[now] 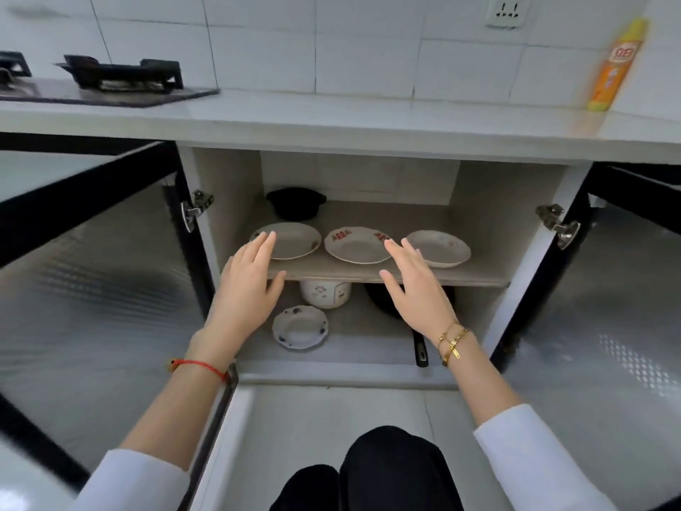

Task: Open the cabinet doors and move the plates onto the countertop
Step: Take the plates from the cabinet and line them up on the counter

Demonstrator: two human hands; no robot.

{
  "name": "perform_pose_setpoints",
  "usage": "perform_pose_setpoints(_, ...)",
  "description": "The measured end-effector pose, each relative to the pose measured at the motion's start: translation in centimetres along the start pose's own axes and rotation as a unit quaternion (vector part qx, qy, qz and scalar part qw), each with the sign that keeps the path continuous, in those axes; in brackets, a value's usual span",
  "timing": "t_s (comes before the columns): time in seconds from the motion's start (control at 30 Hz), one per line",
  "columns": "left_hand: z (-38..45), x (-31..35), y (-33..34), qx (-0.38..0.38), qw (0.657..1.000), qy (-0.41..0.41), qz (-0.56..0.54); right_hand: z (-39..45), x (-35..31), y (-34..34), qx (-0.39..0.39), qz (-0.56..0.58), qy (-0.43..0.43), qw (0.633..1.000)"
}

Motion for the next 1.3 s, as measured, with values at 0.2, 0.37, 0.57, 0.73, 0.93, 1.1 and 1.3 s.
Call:
perform_pose_setpoints(0.2, 1.2, -3.9, 2.1, 0.011, 0.999, -0.027, 0.025, 2.9, 0.2, 6.3, -0.058, 0.016, -0.008, 0.998)
perform_pose_setpoints(0.37, 2.8, -7.2, 5.3, -0.011, 0.997, -0.069, 0.038, 5.8, 0.6, 11.7, -0.093, 0.029, -0.003, 0.995)
perform_pose_setpoints(0.57, 5.7, -11.9, 9.4, -0.055, 0.988, -0.14, 0.03, 9.5, 1.7, 18.5, -0.111, 0.025, 0.033, 0.993)
perform_pose_setpoints(0.73, 8.6, -15.1, 13.1, -0.089, 0.978, -0.183, 0.034, 12.1, 2.5, 23.6, -0.11, 0.025, 0.056, 0.992)
perform_pose_setpoints(0.93, 11.3, -18.2, 18.0, -0.124, 0.96, -0.252, -0.015, 13.9, 4.2, 28.5, -0.11, 0.034, 0.092, 0.989)
perform_pose_setpoints(1.1, 12.6, -19.9, 21.1, -0.131, 0.949, -0.285, -0.034, 14.6, 5.9, 30.5, -0.106, 0.047, 0.151, 0.982)
perform_pose_setpoints(1.3, 13.9, -20.5, 23.0, -0.106, 0.939, -0.32, -0.065, 15.4, 6.3, 31.9, -0.108, 0.07, 0.207, 0.97)
Point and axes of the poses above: each hand's wrist, its own z-axis towards the middle knuckle, its own y-axis out of the palm, x = y × z, the point moved 2 cm from there along z, towards the middle knuckle, and after that the axes turned 12 degrees about x, right-handed, at the moved point
